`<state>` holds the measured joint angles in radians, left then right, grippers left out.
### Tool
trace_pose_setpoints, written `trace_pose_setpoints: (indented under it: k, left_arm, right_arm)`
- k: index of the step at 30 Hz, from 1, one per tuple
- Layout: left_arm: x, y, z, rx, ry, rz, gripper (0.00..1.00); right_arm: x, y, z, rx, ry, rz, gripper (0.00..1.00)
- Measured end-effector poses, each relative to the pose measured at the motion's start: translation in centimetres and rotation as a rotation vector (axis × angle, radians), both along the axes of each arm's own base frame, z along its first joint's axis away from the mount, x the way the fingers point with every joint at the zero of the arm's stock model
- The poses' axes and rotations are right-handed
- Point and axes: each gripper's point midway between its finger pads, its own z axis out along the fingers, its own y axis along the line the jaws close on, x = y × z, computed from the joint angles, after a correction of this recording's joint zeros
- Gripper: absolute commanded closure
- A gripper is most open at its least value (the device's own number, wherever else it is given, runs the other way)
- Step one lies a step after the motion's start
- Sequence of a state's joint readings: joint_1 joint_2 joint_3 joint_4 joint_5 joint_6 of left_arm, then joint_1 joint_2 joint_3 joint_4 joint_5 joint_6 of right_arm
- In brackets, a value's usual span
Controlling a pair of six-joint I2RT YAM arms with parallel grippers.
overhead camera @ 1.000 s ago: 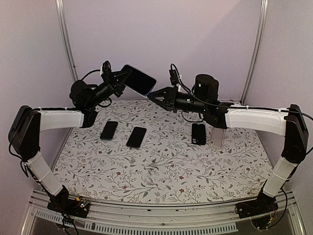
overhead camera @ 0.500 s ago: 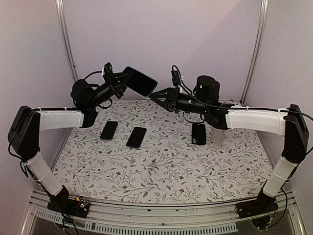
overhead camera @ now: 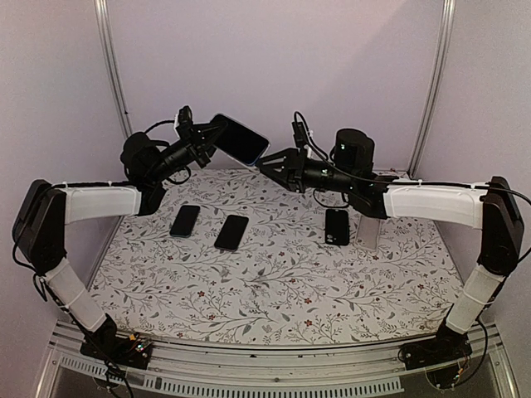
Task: Take the phone out of the phone case
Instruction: Remove the bottom left corner of the phone case from the phone.
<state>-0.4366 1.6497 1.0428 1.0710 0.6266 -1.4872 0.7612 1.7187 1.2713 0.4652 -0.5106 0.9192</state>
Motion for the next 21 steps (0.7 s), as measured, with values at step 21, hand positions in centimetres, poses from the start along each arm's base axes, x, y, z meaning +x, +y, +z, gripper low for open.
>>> trace_pose_setpoints:
  k: [21]
  left_arm:
    - [-0.2, -0.8, -0.9, 0.073, 0.001, -0.038, 1.00]
  right_arm:
    - [-0.3, -0.4, -1.1, -0.018, -0.010, 0.039, 0.68]
